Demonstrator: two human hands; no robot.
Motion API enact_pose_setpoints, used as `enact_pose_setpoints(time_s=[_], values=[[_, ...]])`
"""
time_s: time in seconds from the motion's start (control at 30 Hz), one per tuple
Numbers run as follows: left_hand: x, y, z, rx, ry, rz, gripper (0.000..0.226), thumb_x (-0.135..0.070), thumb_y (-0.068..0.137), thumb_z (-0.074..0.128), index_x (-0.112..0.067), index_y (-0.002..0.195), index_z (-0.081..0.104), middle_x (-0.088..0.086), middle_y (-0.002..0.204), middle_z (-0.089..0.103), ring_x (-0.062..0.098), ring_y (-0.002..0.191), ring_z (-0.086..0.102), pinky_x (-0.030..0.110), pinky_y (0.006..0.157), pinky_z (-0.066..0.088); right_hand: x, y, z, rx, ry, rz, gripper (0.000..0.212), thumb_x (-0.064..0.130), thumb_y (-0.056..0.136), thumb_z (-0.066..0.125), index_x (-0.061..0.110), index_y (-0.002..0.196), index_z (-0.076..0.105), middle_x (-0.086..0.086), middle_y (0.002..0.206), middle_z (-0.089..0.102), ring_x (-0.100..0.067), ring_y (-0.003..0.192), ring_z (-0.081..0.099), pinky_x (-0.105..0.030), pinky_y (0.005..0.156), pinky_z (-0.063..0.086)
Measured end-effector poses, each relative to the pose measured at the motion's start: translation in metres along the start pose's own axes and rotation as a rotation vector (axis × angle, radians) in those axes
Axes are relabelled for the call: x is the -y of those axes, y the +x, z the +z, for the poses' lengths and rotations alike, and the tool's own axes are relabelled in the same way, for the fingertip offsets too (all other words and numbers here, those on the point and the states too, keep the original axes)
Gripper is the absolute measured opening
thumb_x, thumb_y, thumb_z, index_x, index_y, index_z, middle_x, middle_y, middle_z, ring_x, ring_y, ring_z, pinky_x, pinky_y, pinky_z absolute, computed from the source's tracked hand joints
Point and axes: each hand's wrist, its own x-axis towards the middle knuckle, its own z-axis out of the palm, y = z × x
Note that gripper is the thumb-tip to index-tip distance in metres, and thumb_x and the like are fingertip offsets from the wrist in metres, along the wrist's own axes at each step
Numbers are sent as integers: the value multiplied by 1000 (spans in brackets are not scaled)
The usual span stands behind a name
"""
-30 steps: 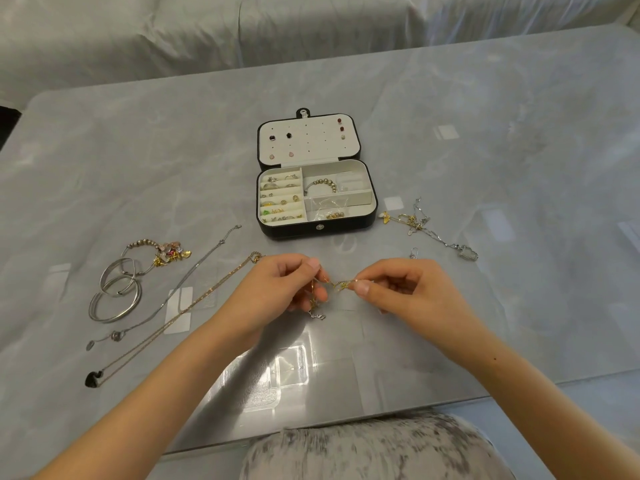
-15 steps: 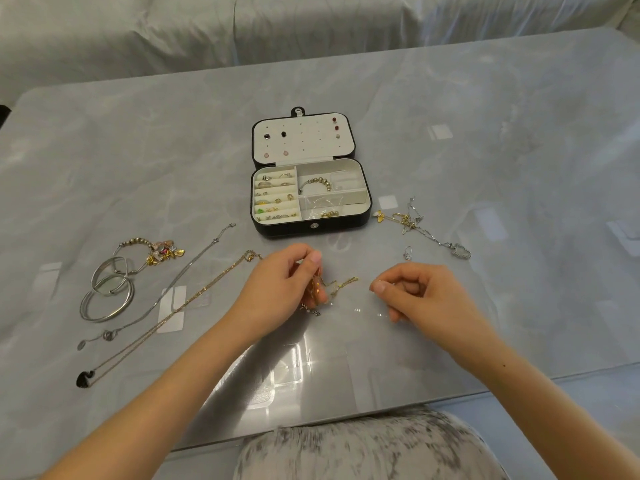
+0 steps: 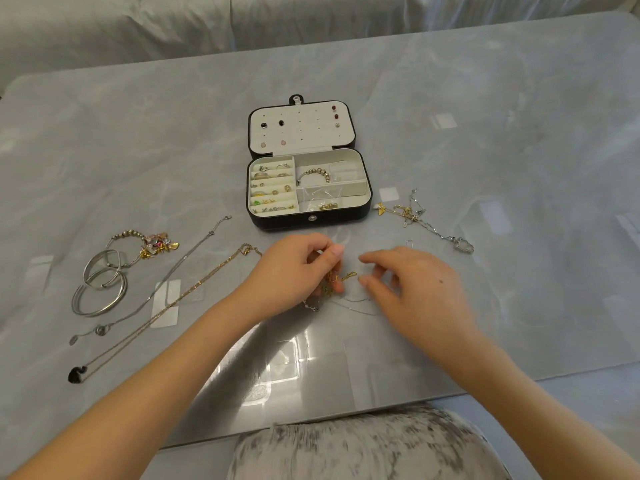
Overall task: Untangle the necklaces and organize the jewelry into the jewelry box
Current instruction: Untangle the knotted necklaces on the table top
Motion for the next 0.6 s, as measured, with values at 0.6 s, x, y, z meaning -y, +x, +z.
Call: enact_pose_setpoints(time_s=[0.6], values=[[0, 13, -4, 38, 61, 14, 25, -36, 93, 50, -22, 90, 70, -5, 82, 70, 13, 71, 63, 32, 75, 53, -21, 56, 4, -87, -227, -14, 13, 23, 92, 51, 12, 94, 59, -5, 97, 56, -26, 94, 50, -27, 71, 28]])
